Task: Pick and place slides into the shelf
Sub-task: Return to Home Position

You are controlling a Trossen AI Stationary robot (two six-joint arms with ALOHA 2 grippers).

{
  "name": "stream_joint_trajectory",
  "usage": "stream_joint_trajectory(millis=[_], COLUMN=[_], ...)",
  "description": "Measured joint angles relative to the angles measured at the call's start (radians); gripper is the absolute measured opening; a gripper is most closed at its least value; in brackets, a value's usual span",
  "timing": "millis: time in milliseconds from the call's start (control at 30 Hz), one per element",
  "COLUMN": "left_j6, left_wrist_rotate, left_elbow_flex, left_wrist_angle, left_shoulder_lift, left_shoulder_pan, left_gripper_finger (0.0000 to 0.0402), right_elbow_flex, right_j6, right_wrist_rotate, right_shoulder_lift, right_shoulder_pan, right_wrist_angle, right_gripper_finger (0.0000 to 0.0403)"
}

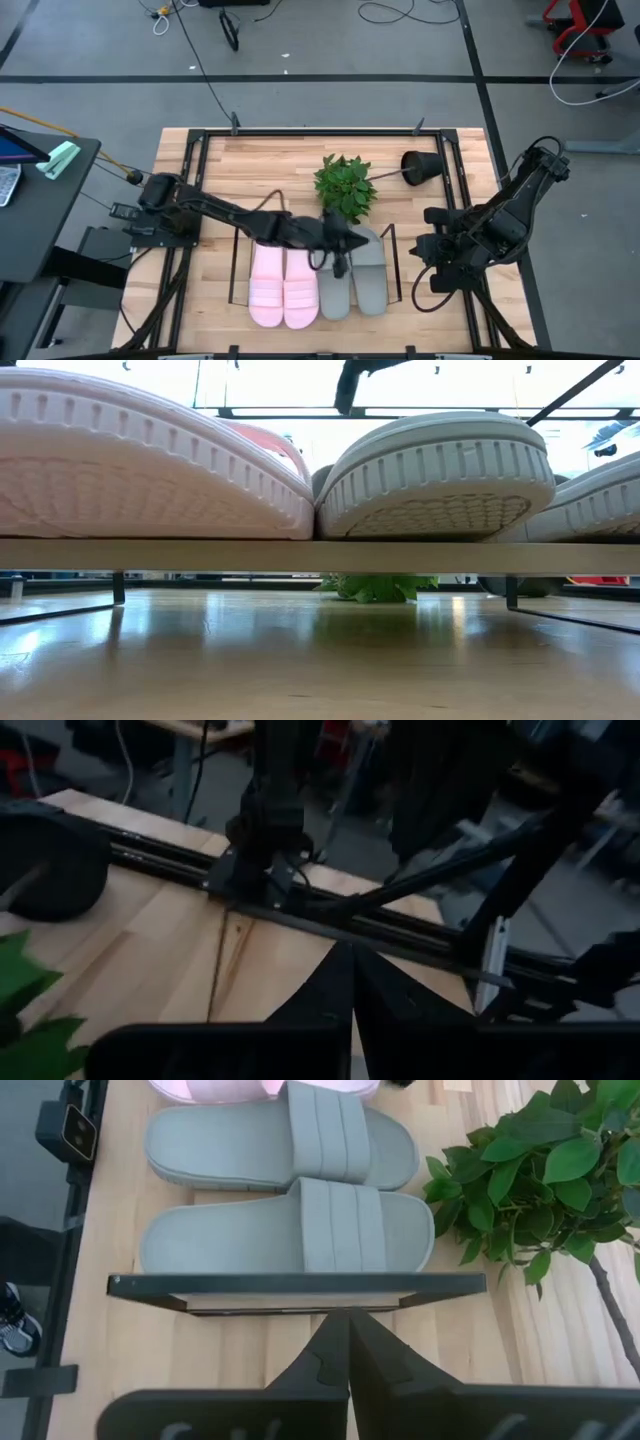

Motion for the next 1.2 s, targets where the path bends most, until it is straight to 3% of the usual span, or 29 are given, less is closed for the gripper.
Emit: stream_joint_trajectory(millis=[200, 467, 933, 1200], left_j6=[0.0, 0.01, 0.026, -0.027], left_wrist_rotate=[0.032, 0.138, 0.311, 0.36], left_elbow_flex=[-0.262, -0.505, -0.775, -0.962], left_wrist_angle=[0.272, 0.407, 0.431, 0.654], left_shoulder_lift=[-0.157, -0.352, -0.64, -0.717], left_shoulder_pan=[0.044, 0.104, 0.272, 0.371], left_gripper_finger=[0.0004, 0.0005, 0.0008, 0.0006], right_elbow_flex=[0.0, 0.0, 0.0, 0.0], right_j6=[-0.063, -0.197, -0.446, -0.473], right_wrist_rotate=[0.001, -0.029, -0.385, -0.603], right_shoulder_lift=[0.0, 0.0, 0.0, 0.0], right_shoulder_pan=[-0.056, -0.191, -0.543, -0.713], right_wrist_angle=[0.027, 0.179, 0.471, 0.607], right_gripper_finger=[0.0, 0.0, 0.0, 0.0])
